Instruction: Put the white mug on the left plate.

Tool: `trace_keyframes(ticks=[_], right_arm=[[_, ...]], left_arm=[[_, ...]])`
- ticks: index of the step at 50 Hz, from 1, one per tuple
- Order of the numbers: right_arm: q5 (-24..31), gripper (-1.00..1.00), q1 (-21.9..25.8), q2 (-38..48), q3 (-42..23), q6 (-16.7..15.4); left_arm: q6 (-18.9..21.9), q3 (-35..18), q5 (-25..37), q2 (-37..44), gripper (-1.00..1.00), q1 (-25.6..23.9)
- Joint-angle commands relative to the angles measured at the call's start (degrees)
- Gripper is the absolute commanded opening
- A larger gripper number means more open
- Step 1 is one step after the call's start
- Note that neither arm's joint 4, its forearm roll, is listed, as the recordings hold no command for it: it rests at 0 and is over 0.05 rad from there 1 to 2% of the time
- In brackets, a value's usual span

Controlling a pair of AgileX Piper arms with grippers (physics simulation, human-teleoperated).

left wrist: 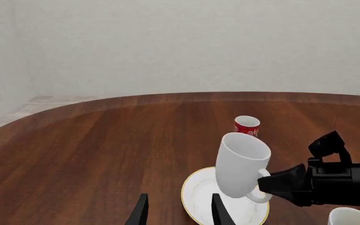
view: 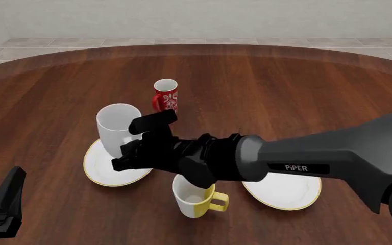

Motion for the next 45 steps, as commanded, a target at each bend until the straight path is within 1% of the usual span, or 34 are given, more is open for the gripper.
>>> trace_keyframes(ticks=[1,26,45], right_arm=[[-0.29,-1.00,-0.03,0.27,-0.03,0.55],[-0.55,-1.00,0.62,1.04,-0.04,1.07],[-0.54,-1.00,0.27,1.87,-0.26,1.35]], left_arm=[[0.00,0.00,0.00,0.00,1.00,0.01],[0.00,0.00,0.00,0.01,1.00,-0.01],[0.00,0.00,0.00,0.00,1.00,0.00]])
